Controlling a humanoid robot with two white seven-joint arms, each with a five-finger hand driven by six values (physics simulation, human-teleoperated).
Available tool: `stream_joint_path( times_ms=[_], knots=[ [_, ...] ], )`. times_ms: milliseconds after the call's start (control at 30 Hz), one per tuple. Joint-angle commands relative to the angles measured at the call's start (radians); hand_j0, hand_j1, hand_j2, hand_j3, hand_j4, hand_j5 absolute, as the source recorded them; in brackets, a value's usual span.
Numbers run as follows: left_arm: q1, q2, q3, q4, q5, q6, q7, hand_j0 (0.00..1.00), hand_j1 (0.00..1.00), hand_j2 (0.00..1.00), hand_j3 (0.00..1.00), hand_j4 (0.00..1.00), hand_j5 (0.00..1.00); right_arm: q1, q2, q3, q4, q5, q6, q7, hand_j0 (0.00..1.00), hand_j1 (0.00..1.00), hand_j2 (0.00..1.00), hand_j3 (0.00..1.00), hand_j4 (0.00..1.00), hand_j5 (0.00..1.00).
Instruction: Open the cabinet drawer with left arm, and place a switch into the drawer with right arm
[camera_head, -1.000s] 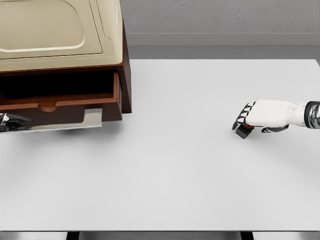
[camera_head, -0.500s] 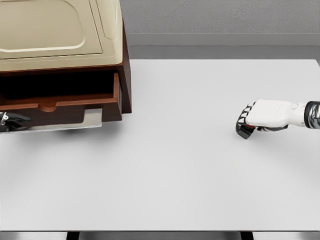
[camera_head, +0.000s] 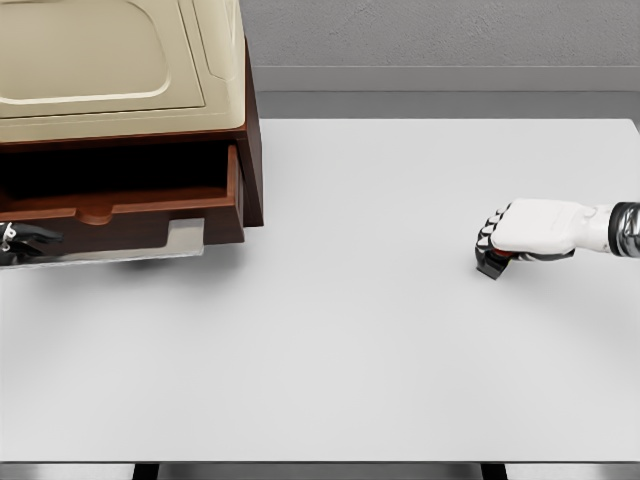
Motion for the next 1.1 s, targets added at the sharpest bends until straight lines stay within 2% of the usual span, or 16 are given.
stream_joint_path(
  times_ms=[0,300,400,533,667,767,867,1033,1067],
  knots=[
    [-0.295,-0.001,0.006,-0.002,0.101,0.044,0.008,1.00,1.00,1.00,1.00,1.00,1.00,0.000,-0.001,0.001,0.001,0.000,-0.001,0.002,0.55,0.55,0.55,0.55,0.55,0.55],
    [-0.324,-0.002,0.065,-0.003,0.120,0.044,0.008,1.00,1.00,1.00,1.00,1.00,1.00,-0.002,0.001,-0.003,-0.001,-0.005,-0.001,0.002,0.54,0.54,0.54,0.54,0.54,0.54],
    [-0.324,-0.001,0.065,-0.020,0.120,0.044,0.008,1.00,1.00,1.00,1.00,1.00,1.00,0.000,0.002,-0.003,0.001,-0.005,-0.001,0.002,0.45,0.45,0.45,0.45,0.45,0.45],
    [-0.326,0.001,0.039,-0.049,0.116,0.044,0.008,1.00,1.00,1.00,1.00,1.00,1.00,-0.002,0.002,-0.003,0.001,-0.006,-0.001,0.002,0.42,0.42,0.42,0.42,0.42,0.42],
    [-0.326,0.019,-0.059,-0.051,0.113,0.044,0.008,1.00,1.00,1.00,1.00,1.00,1.00,-0.003,0.007,-0.007,0.002,-0.008,-0.001,0.002,0.43,0.43,0.43,0.43,0.43,0.43],
    [-0.326,0.042,-0.073,-0.083,0.110,0.044,0.008,1.00,1.00,1.00,1.00,1.00,1.00,0.002,0.017,-0.012,0.011,-0.049,-0.001,0.002,0.43,0.43,0.43,0.43,0.43,0.43],
    [-0.326,0.061,-0.088,-0.078,0.109,0.044,0.008,1.00,1.00,1.00,1.00,1.00,1.00,0.005,0.050,-0.059,0.017,-0.051,-0.001,0.002,0.42,0.42,0.42,0.42,0.42,0.42],
    [-0.329,0.081,-0.089,-0.072,0.112,0.044,0.008,1.00,1.00,1.00,1.00,1.00,1.00,-0.008,0.082,-0.087,0.017,-0.052,-0.001,0.002,0.40,0.40,0.40,0.40,0.40,0.40],
    [-0.329,0.081,-0.102,-0.052,0.116,0.044,0.008,1.00,1.00,1.00,1.00,1.00,1.00,-0.009,0.093,-0.101,0.017,-0.052,-0.001,0.002,0.40,0.40,0.40,0.40,0.40,0.40]
  ],
)
